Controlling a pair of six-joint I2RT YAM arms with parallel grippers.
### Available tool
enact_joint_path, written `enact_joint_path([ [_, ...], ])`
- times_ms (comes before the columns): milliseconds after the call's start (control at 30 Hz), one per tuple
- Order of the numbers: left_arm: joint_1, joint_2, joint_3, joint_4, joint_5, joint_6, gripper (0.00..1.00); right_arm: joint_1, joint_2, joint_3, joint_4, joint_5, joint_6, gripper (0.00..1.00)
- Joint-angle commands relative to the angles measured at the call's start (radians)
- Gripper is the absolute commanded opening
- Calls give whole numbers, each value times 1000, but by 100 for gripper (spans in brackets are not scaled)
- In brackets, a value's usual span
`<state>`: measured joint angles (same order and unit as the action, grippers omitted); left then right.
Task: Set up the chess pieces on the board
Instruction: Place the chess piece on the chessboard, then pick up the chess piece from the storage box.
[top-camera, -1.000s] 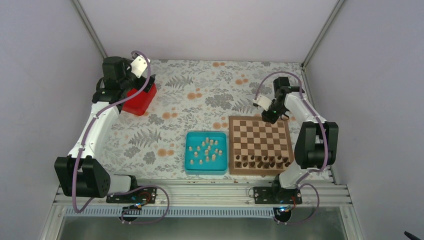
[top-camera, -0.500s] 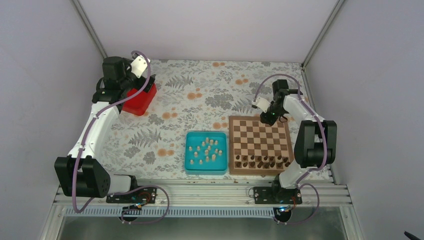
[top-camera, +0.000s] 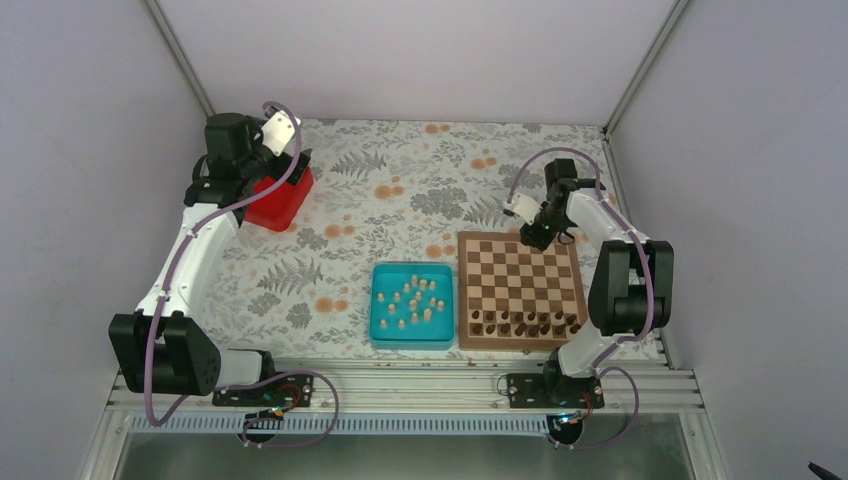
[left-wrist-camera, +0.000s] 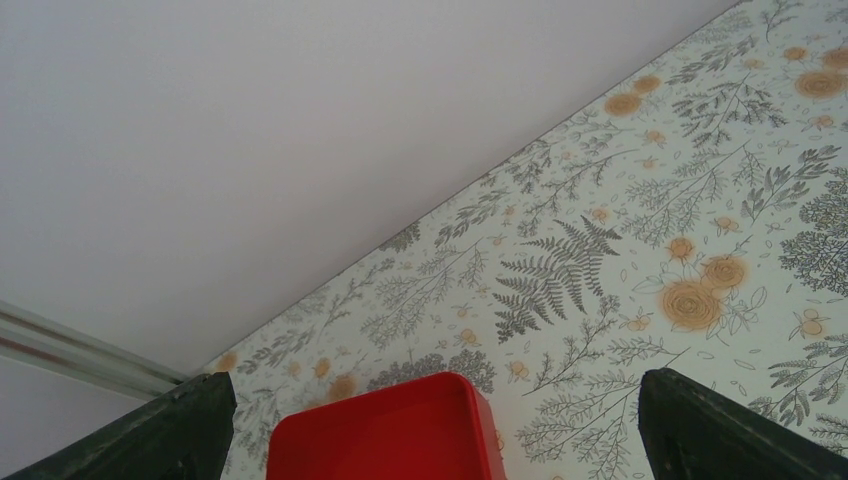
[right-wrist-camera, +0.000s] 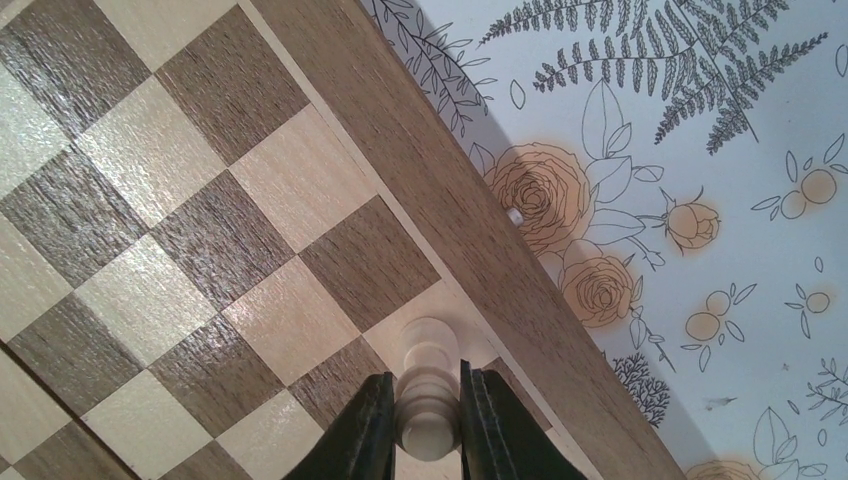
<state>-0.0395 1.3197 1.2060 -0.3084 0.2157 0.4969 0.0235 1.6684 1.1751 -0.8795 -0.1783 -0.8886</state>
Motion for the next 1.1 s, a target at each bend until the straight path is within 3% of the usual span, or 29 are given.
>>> enact_joint_path([
  [0, 1, -4, 3, 10, 23, 1, 100, -9, 3, -21, -3, -2, -13, 22],
  [133, 2, -3, 1, 8, 25, 2, 100, -9, -48, -6, -12, -5, -16, 44],
  [300, 2, -10, -4, 11, 26, 4, 100, 7, -89, 88, -75, -21, -8, 54],
  [467, 2, -10, -2, 14, 23, 4, 100, 168, -93, 229, -177, 11, 33, 55],
  [767, 2, -5, -2, 9, 19, 5, 100, 676, 11, 343, -219, 77, 163, 53],
  [933, 3, -13, -22, 15, 12, 8, 100, 816, 117, 342, -210, 50, 166, 50],
  [1067, 3, -19, -38, 23, 12, 6, 100, 856, 164, 304, -177, 49, 161, 46],
])
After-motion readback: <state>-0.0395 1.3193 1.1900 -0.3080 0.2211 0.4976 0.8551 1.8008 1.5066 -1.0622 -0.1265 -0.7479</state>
